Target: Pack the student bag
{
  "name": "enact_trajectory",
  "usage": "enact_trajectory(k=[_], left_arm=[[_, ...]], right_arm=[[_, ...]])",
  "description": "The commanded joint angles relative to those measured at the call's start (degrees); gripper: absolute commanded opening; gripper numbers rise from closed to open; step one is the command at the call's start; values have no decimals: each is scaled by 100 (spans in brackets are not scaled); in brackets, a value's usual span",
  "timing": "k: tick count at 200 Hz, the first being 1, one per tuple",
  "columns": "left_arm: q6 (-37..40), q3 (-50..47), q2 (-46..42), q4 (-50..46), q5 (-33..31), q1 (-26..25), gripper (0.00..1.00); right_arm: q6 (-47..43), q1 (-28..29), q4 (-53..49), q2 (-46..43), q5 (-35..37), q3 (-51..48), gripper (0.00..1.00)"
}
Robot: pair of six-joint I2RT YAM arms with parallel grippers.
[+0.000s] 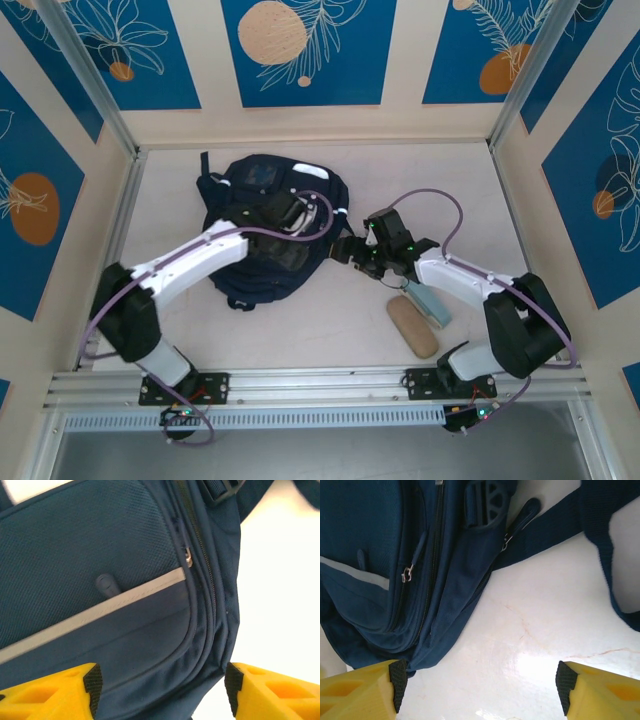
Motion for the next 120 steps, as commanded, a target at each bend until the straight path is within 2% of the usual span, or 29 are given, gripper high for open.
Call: enact_trajectory(k=[1, 53, 84, 98, 120], left_arm=[[437, 382, 492, -446, -592, -179, 65], [428, 830, 1388, -599, -846, -257, 58], [419, 1021, 1718, -781, -983, -255, 58], [419, 1113, 1815, -808, -1182, -250, 50], [425, 1305, 1796, -794, -1314, -256, 26]], right_arm=[[145, -181, 170, -222, -218, -155, 80], [149, -416, 164, -358, -335, -296, 80], [158, -455, 161, -367, -334, -333, 80], [169, -460, 153, -372, -314, -352, 80], [132, -469, 90, -435, -241, -347, 80]])
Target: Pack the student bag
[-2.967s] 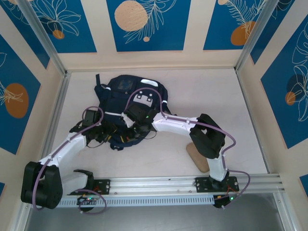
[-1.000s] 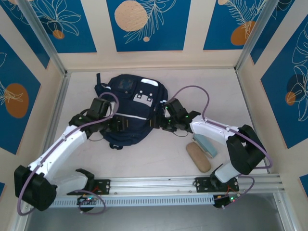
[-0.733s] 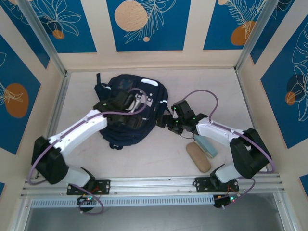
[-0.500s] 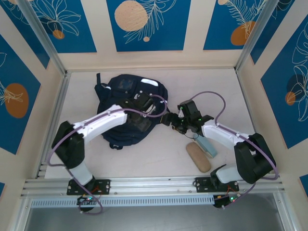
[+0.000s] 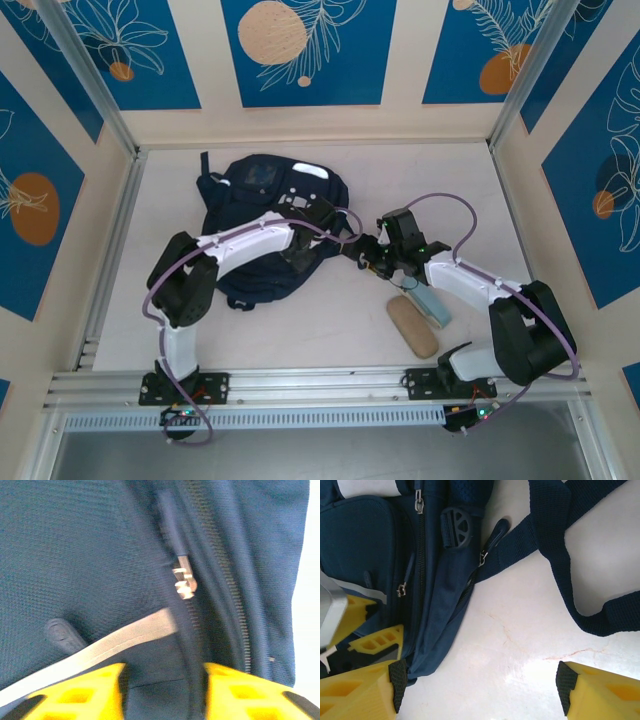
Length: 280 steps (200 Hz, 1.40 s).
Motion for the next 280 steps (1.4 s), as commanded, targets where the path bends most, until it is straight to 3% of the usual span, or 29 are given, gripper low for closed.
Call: enact_trajectory(k=[1, 19, 36, 86, 135, 220, 239, 280], left_arm=[[89, 342, 32, -162, -429, -15, 25], [91, 479, -166, -80, -321, -12, 9], [99, 614, -408, -46, -158, -10, 0], [-172, 1190, -930, -2, -246, 0, 0], [-446, 1785, -1163, 182, -708, 42, 0], [-776, 2063, -1207, 325, -651, 115, 0], [-835, 2139, -1166, 297, -585, 122, 0], [-905, 2287, -1057, 232, -501, 130, 0]], right_arm=[[37, -43, -53, -216, -45, -61, 80], [-58, -50, -156, -348, 74, -70, 80], [-181, -51, -235, -507, 189, -93, 80], [-892, 35, 10, -901, 88, -273, 77], [-1634, 721, 587, -926, -132, -291, 71], [-2132, 1414, 1479, 55, -615, 147, 59], [-2243, 1542, 1679, 291, -553, 225, 55], [-2310, 1652, 2173, 803, -407, 397, 54]])
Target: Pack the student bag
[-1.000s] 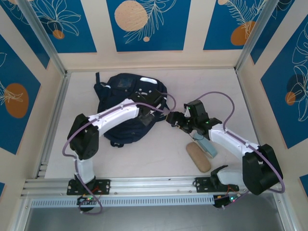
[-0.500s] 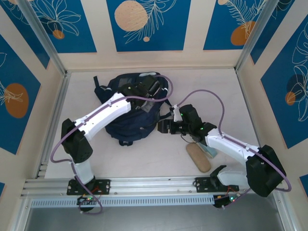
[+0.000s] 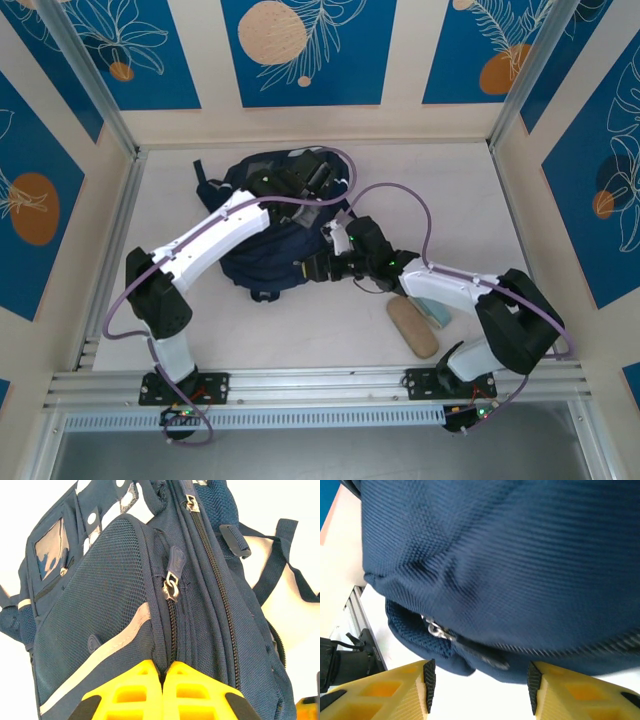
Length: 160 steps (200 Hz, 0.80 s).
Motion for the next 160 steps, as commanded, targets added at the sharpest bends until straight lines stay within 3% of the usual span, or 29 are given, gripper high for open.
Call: enact_trajectory(k=[1, 28, 60, 122, 160], left_arm=[[-141, 523, -260, 384, -121, 34, 0], [-171, 618, -205, 340, -85, 38, 0], [-179, 627, -154, 318, -26, 36, 0], [-113, 601, -101, 247, -113, 57, 0], [97, 51, -310, 370, -328, 101, 0]], right_arm=[[-215, 60, 461, 265, -5, 214, 54], [-269, 151, 575, 507, 95, 279, 55], [-311, 280, 781, 436, 82, 151, 42], [-253, 333, 215, -44, 836, -63, 3], [-283, 342, -287, -642, 1450, -524, 0]])
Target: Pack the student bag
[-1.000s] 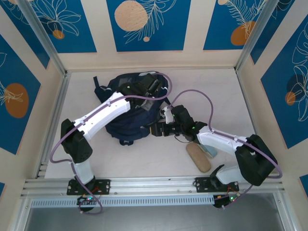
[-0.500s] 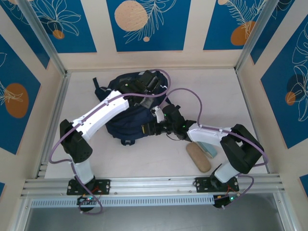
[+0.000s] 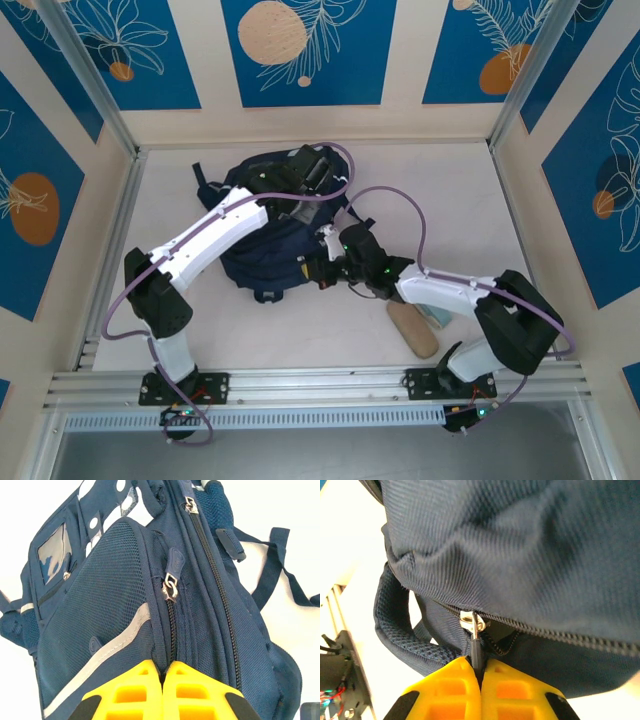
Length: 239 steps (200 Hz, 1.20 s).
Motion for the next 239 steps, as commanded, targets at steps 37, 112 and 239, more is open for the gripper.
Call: enact_trajectory(k=[37, 112, 239], left_arm=[[412, -532, -366, 559, -164, 122, 0], [704, -663, -211, 538, -285, 125, 0], [479, -774, -220, 754, 43, 151, 0]], right_arm=[[-275, -37, -898, -828, 963, -504, 0], [-205, -160, -1770, -1027, 2317, -352, 1], [-892, -82, -1424, -1268, 366, -407, 0]])
